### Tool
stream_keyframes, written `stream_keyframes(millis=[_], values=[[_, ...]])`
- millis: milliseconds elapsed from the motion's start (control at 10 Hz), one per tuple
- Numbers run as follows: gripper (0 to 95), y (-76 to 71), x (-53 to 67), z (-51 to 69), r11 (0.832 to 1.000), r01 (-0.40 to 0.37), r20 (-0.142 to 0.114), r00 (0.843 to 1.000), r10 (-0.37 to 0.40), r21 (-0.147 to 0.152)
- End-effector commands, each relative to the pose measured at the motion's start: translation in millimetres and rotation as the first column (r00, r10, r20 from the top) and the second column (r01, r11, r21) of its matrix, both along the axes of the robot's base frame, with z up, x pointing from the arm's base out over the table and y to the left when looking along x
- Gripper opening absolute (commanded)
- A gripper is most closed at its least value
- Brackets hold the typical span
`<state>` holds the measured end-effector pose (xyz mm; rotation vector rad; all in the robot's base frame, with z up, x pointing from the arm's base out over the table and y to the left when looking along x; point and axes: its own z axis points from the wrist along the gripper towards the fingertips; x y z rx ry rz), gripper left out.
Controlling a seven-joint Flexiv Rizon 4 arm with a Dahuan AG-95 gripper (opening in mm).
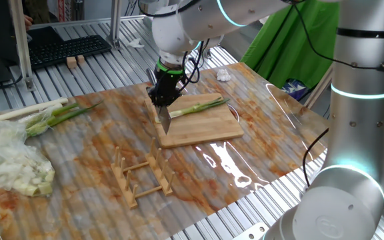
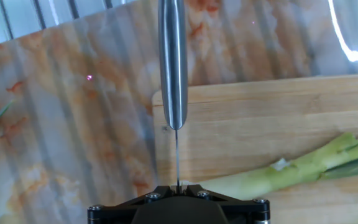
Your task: Chop the scallions
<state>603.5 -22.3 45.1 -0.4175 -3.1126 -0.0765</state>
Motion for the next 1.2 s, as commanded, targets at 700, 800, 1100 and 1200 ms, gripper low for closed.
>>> stream_keyframes(millis=[700, 800, 1100, 1200], values=[[0.0, -6.7, -12.5, 20.8, 1.000, -0.031, -0.009, 0.999, 0.031, 0.002], [0.0, -6.7, -12.4, 20.9, 0.999, -0.032, -0.007, 0.999, 0.032, 0.002], [0.0, -7.5, -12.4, 21.4, 0.999, -0.045, -0.009, 0.999, 0.045, -0.003], [0.0, -7.7, -12.4, 21.4, 0.999, -0.047, -0.009, 0.999, 0.047, -0.003]])
